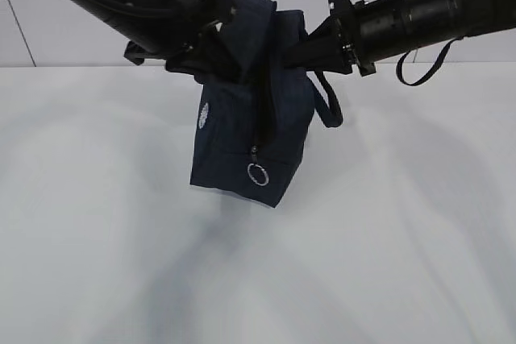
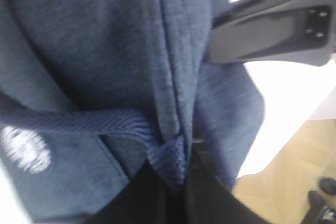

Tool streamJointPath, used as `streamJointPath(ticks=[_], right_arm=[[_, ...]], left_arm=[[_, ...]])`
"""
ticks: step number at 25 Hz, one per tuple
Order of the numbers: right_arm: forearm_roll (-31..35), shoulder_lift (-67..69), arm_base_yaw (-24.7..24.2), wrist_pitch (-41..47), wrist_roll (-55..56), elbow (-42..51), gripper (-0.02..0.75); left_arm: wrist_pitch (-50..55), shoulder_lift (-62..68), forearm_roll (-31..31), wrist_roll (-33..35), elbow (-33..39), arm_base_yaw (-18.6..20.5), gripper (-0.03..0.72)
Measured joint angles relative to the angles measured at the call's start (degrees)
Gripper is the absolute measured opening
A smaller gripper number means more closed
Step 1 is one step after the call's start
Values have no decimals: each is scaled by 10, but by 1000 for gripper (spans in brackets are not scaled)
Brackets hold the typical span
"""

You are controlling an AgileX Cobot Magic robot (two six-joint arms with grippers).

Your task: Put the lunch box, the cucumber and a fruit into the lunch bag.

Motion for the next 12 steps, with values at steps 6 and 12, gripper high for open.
streamJointPath(ticks=[6,12], right_arm=[[-103,-4,0,9,73,-37,20],[-134,-4,0,14,91,-39,20]], left_arm=[[-36,27,-45,1,0,-30,-8],[-41,35,-60,1,0,-30,-8]])
